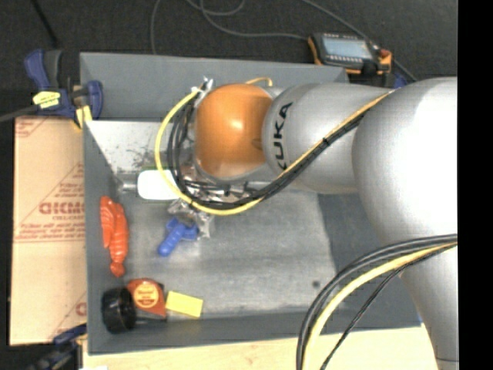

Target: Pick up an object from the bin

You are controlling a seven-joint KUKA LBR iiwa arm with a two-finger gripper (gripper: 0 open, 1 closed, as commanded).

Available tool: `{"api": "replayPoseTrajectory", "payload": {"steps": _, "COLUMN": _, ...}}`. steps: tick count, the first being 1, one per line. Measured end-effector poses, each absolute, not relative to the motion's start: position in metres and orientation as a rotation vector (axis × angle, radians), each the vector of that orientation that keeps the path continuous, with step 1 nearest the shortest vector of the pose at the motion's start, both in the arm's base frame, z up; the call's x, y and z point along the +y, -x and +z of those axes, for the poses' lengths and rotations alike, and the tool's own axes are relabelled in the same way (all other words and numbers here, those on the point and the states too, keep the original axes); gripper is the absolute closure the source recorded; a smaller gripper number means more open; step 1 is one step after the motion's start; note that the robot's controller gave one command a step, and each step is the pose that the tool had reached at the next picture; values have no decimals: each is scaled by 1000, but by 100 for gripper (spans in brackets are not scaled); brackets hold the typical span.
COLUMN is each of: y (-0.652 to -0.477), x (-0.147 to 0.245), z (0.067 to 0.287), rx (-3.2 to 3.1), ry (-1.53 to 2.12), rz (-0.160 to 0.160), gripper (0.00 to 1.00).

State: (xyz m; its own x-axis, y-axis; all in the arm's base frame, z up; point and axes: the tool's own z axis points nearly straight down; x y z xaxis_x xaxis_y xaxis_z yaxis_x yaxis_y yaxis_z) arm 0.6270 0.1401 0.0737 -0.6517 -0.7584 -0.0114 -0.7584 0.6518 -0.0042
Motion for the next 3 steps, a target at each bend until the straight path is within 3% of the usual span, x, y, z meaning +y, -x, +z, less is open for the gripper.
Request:
{"api": "replayPoseTrajectory", "payload": {"steps": 2, "y": -625, "x": 140, "z": 82, "rx": 2854, "ry": 1308, "rz": 4, "gripper": 100}}
{"api": "replayPoseTrajectory", "payload": {"steps": 3, "y": -624, "x": 139, "z": 103, "rx": 2861, "ry": 1310, "rz": 4, "gripper": 100}}
